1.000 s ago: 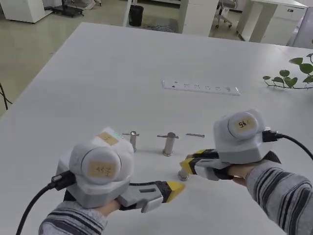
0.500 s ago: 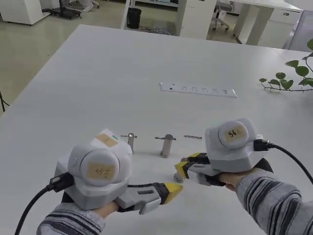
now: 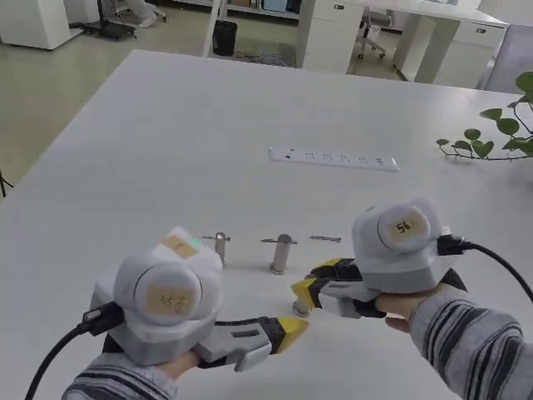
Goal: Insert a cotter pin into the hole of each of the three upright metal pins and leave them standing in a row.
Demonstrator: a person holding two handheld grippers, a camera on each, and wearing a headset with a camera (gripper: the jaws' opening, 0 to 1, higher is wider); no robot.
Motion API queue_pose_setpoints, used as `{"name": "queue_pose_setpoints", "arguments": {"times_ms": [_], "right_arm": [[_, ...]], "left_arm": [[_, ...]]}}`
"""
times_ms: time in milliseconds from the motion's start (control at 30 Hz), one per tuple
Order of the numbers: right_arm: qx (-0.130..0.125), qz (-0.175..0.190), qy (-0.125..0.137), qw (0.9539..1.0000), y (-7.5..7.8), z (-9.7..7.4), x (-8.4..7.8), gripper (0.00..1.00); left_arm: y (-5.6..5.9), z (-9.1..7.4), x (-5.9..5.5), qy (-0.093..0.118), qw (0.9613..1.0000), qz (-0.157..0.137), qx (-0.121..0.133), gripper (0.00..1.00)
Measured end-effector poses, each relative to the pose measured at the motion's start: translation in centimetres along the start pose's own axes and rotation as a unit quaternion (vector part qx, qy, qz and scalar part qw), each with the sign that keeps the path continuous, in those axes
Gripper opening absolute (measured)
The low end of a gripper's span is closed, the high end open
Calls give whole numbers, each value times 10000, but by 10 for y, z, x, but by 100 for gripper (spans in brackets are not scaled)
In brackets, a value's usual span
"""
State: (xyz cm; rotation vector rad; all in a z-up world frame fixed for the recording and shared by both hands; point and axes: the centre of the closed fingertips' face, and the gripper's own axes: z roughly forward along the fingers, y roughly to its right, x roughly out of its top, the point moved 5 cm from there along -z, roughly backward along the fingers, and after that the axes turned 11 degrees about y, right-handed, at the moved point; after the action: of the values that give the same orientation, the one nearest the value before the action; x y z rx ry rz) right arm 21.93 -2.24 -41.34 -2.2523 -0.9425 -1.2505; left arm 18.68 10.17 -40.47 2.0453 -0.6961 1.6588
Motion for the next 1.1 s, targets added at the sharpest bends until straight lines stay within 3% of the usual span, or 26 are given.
{"name": "queue_pose_setpoints", "arguments": {"times_ms": [167, 200, 300, 567, 767, 1100], "right_arm": [[133, 40, -16, 9999, 6, -9, 5, 22], [271, 10, -38, 9996, 6, -11, 6, 22], [305, -125, -88, 9994, 11, -17, 7, 21], [378, -61, -196, 9991, 29, -25, 11, 21], [228, -229, -313, 9990, 47, -25, 14, 19], [279, -594, -618, 9959, 78, -12, 12, 22]], "left_arm": [[0, 0, -1, -18, 10000, -15, -4, 98], [1, 0, 0, -16, 10000, -17, -2, 98], [2, 0, 0, -4, 10000, -7, -17, 98], [1, 0, 0, -2, 10000, -23, -4, 98], [1, -1, 0, -11, 10000, -8, -1, 97], [-1, -1, 0, 0, 10000, 0, 19, 97]]}}
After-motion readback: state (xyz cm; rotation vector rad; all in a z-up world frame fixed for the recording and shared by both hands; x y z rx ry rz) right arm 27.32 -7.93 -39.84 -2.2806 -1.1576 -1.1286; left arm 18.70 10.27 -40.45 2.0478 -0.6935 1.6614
